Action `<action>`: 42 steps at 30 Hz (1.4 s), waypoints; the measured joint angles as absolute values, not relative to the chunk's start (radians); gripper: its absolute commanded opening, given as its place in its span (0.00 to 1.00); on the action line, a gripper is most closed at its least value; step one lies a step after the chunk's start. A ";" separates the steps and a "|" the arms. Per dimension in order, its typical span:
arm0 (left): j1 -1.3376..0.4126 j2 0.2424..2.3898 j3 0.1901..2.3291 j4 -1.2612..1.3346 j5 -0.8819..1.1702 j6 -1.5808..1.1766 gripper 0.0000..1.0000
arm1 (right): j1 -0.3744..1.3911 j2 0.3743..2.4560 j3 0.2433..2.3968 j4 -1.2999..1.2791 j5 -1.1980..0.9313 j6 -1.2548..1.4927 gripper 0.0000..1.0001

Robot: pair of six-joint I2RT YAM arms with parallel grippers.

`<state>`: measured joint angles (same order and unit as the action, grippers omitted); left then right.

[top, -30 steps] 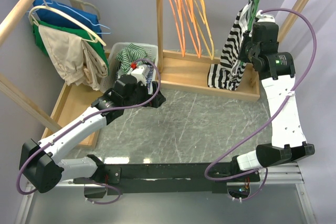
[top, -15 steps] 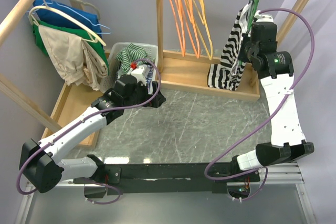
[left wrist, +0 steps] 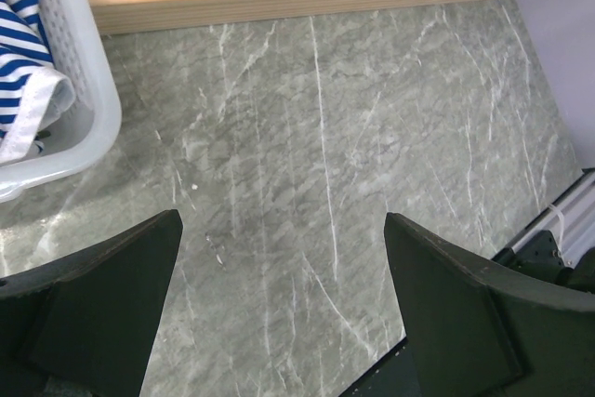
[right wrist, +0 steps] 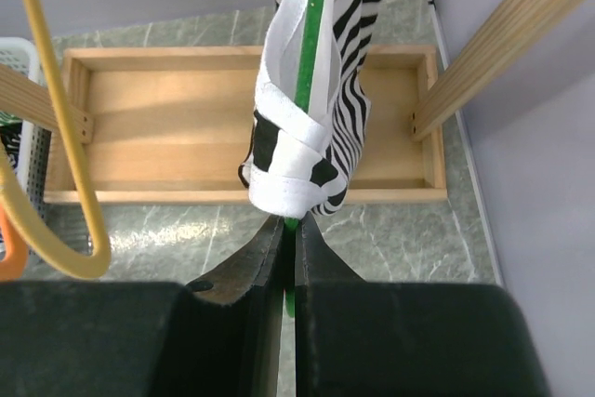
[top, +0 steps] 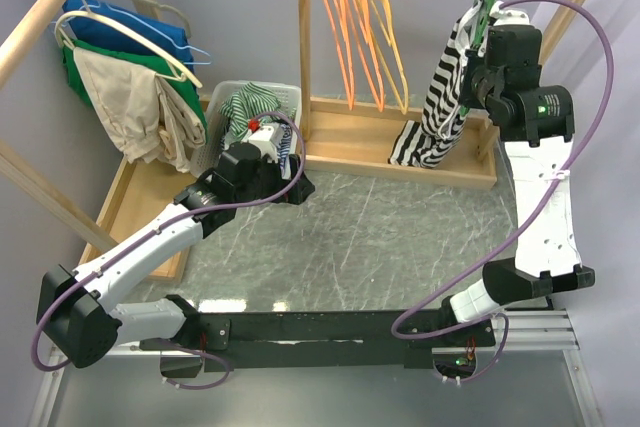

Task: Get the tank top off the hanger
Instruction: Pick up the hanger from the clothesline.

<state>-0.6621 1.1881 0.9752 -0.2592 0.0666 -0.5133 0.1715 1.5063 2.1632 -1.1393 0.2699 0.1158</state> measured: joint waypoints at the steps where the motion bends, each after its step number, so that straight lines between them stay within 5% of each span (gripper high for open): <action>1: -0.662 1.188 0.975 -0.259 0.062 -0.513 0.96 | 0.176 1.506 2.170 -1.139 0.274 0.114 0.00; 42: -0.662 1.108 0.953 -0.255 -0.051 -0.541 0.96 | 0.290 1.280 2.043 -0.937 0.330 0.070 0.00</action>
